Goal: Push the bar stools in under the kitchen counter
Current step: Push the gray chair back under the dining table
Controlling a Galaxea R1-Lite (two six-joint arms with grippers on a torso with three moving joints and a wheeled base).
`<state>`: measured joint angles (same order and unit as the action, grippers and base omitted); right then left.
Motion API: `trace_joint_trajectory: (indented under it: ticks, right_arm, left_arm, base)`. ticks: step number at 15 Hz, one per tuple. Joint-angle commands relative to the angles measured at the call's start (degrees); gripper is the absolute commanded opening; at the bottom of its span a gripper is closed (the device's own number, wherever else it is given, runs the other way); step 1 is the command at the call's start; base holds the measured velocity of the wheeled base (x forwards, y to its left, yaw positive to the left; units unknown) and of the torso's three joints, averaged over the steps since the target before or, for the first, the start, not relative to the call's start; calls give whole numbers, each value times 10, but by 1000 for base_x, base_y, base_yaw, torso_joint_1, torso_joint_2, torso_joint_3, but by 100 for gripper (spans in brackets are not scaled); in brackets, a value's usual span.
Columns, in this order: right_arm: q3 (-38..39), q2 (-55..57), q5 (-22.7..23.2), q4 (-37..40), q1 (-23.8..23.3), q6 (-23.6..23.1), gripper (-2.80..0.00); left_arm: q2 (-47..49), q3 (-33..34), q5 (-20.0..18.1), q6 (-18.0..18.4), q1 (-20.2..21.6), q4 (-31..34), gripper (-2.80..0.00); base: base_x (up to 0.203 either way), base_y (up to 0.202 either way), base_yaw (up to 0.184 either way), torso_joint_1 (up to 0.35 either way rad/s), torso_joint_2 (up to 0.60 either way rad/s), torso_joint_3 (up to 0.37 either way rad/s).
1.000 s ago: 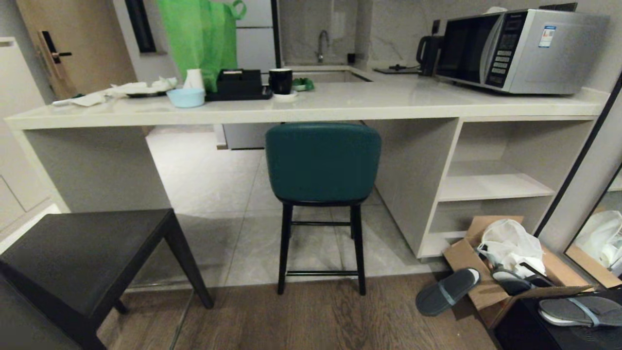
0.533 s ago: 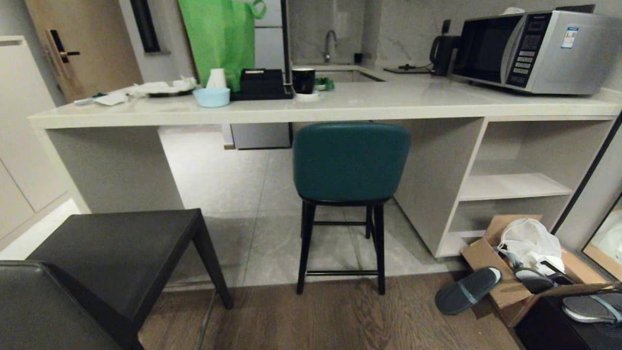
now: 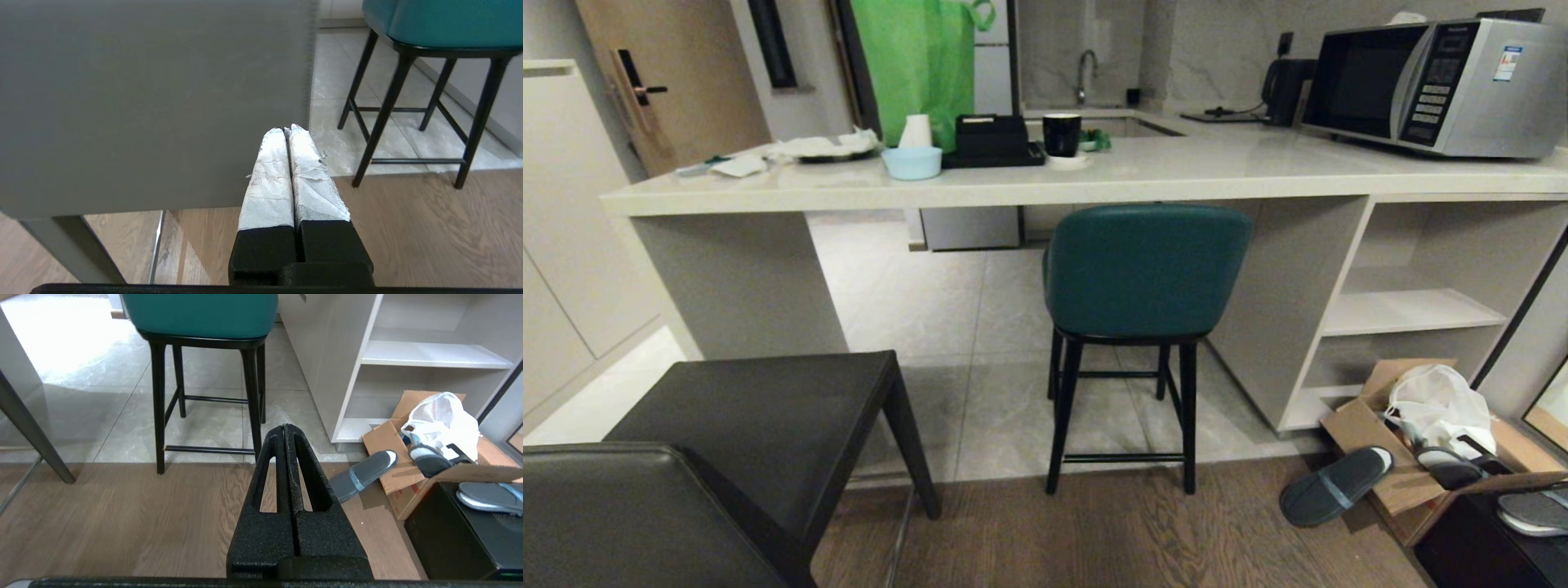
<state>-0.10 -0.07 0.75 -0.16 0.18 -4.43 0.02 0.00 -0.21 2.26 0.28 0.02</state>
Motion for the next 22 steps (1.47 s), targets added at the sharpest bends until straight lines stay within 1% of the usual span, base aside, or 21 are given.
trace_joint_trajectory:
  ticks: [1,4,8,15,22]
  right_arm:
    - [0,1,0,0,0,0,-280]
    - [0,1,0,0,0,0,-280]
    - [0,1,-1,0,1,4,-280]
    - [0,1,-2,0,0,7,-280]
    - [0,1,-2,0,0,7,-280]
  left_arm:
    - [0,3,0,0,0,0,-280]
    - [0,3,0,-1,0,0,-280]
    - [0,3,0,-1,0,0,-280]
    - [0,3,0,-1,0,0,-280]
    - [-1,3,0,-1,0,0,-280]
  base:
    - [0,0,0,0,0,0]
    - [0,0,0,0,0,0]
    - [-136,0,-1,4,0,3]
    - [0,0,0,0,0,0]
    - [1,182,-2,2,4,1]
